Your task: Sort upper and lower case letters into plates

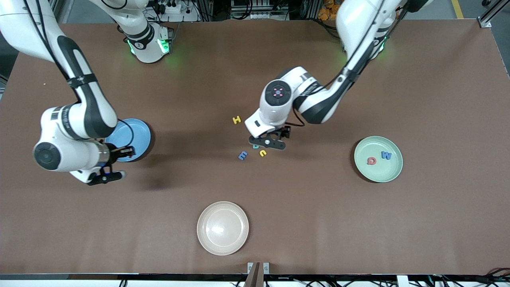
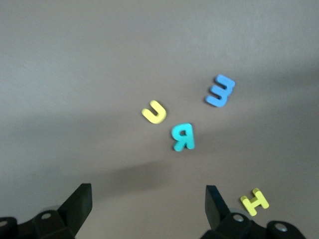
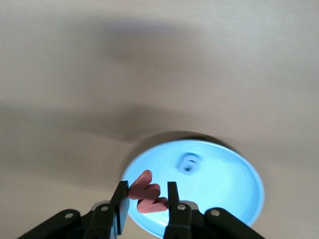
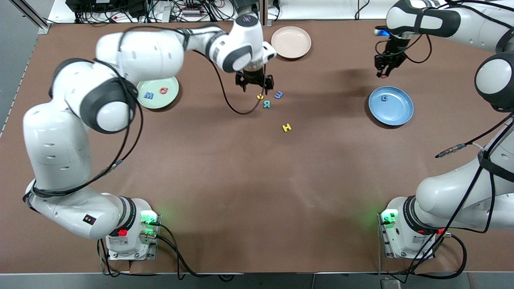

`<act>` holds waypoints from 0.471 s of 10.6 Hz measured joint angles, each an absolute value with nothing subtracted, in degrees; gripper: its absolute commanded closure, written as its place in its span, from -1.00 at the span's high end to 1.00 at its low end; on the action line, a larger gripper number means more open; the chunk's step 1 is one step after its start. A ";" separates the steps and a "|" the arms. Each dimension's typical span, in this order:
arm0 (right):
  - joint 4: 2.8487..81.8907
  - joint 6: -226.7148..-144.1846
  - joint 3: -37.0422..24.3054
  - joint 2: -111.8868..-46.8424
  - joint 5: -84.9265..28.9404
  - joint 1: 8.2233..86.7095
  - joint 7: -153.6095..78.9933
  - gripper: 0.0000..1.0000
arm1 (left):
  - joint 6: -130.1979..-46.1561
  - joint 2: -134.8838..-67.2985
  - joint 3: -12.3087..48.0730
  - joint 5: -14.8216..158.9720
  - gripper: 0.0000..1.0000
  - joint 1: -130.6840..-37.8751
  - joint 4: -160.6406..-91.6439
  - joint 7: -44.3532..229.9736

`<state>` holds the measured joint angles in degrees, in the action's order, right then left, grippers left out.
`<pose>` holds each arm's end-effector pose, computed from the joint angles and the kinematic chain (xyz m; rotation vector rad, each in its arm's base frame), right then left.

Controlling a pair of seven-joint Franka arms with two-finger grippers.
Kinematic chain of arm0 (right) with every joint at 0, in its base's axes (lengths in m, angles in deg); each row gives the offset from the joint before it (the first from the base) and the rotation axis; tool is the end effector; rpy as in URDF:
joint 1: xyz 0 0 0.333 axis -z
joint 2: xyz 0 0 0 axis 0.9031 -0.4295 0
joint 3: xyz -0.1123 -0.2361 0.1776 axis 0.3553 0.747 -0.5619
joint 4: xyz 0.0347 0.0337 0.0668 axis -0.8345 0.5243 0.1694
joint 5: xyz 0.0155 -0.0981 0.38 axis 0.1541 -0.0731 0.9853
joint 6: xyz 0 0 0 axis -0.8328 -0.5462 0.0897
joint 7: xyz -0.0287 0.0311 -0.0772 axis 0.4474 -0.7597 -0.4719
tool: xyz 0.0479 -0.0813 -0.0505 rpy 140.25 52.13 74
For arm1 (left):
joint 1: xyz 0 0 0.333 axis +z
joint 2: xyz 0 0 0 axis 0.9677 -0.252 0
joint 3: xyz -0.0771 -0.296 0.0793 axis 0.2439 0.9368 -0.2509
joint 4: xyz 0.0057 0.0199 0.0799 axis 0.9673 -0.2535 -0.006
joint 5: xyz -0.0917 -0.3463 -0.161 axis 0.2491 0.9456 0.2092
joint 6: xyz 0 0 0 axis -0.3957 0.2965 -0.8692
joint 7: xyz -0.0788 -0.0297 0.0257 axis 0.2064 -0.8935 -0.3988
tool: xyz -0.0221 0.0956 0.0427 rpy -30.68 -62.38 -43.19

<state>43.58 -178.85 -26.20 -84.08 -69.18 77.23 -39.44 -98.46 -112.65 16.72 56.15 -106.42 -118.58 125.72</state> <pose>0.6233 0.0018 0.2774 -3.0191 -0.2738 0.4897 0.4856 -0.4941 0.2620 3.0721 -0.2602 -0.0924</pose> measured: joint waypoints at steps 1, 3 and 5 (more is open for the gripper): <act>43.76 -178.80 -25.00 -84.19 -69.20 77.21 -39.72 -1.00 | -100.18 -113.80 13.81 57.29 1.00 -109.99 -118.56 128.05; 44.21 -178.69 -23.40 -84.90 -69.21 77.19 -39.92 -1.00 | -102.99 -115.90 8.66 59.45 1.00 -115.51 -118.04 131.71; 46.44 -180.46 -22.95 -85.64 -69.21 77.16 -39.99 -1.00 | -103.72 -118.16 6.77 59.74 0.93 -117.62 -115.23 134.31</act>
